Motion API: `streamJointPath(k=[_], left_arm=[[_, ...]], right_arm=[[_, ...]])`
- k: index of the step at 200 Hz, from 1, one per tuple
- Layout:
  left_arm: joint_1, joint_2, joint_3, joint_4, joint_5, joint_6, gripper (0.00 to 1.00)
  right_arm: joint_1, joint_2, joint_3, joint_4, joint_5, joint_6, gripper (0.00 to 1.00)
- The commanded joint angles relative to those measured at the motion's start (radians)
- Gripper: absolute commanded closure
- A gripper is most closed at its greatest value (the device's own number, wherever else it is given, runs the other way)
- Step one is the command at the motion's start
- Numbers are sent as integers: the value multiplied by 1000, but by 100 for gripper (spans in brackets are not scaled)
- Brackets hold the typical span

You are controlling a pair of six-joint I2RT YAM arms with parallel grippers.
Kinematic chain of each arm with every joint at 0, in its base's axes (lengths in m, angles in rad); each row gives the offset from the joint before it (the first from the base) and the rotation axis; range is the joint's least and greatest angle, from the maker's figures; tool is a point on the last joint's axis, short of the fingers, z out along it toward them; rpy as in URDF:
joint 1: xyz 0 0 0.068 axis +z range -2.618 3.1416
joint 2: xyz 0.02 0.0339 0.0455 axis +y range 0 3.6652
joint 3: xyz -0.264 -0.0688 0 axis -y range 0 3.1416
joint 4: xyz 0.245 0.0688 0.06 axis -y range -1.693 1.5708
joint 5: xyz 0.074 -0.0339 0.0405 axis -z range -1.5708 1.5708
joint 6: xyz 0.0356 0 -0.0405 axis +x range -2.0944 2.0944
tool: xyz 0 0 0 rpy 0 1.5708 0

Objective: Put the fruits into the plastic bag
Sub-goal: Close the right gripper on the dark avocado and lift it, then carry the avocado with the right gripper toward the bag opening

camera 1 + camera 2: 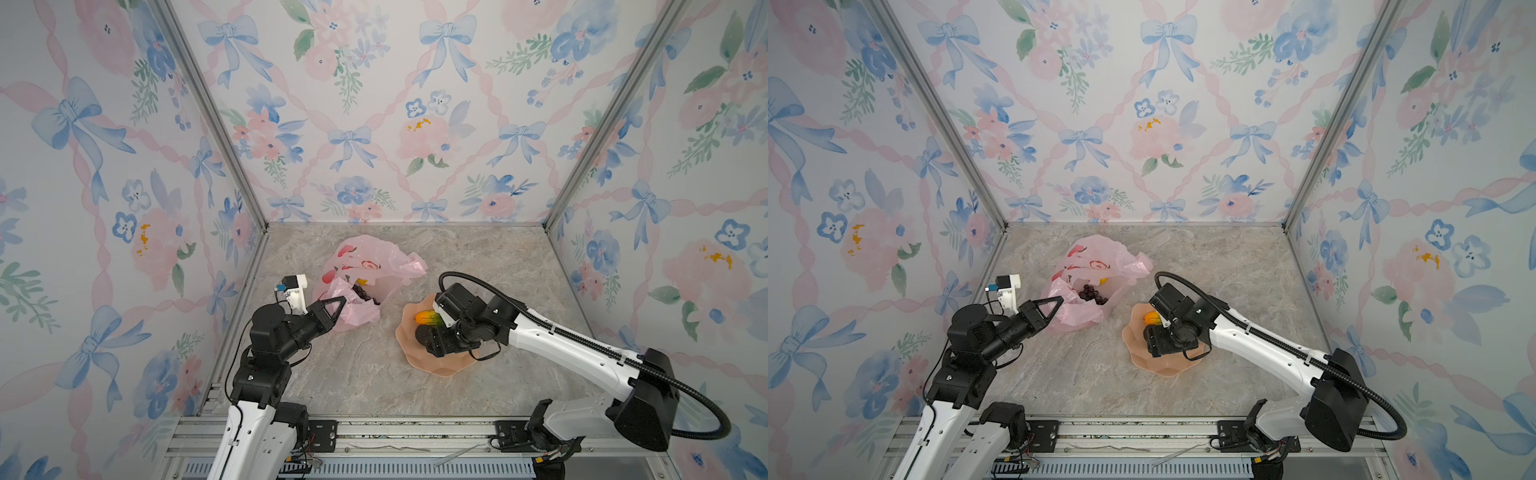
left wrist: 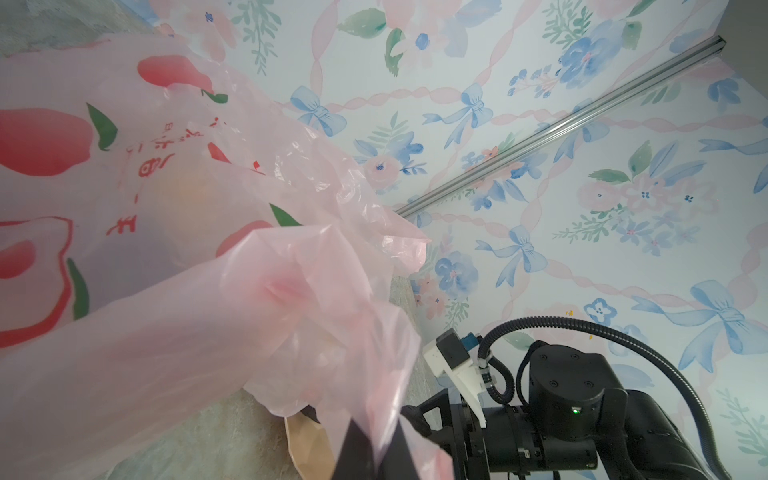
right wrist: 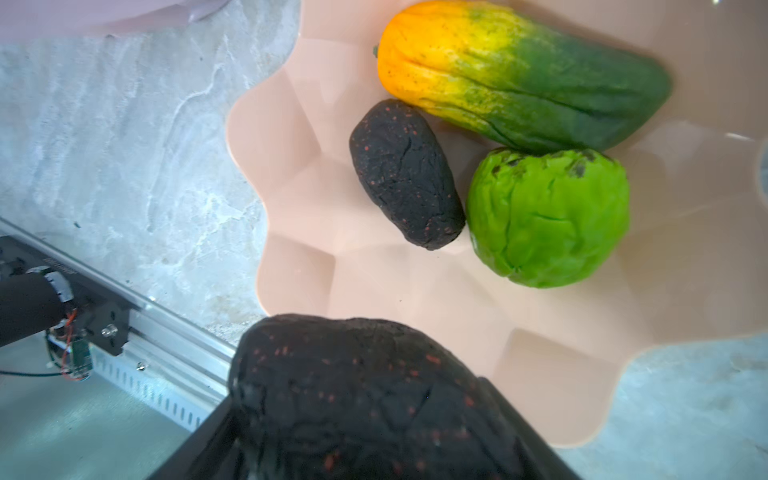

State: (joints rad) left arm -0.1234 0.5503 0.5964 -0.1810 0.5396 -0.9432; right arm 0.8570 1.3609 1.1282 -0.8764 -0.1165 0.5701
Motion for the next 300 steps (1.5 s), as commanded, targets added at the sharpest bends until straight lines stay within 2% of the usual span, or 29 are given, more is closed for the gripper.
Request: streamJointPath(k=[1,59,121,240,300], left_arm=[[8,-9,-9,27,16,9,100],[8,1,3,28,19,11,100],[8,2,12,27,28,9,100],[9,-1,22,28,42,9,100],[6,-4,36,29,50,10,100]], right_arm=[[-26,-37,47,26,-101,15,26],[-88,-50,153,97,-257,31,26],[-98,68,332,139,-350,24,26],[-85,391,658,0,-404,-92,26],[-57,494,732,-49,-403,-127,26]])
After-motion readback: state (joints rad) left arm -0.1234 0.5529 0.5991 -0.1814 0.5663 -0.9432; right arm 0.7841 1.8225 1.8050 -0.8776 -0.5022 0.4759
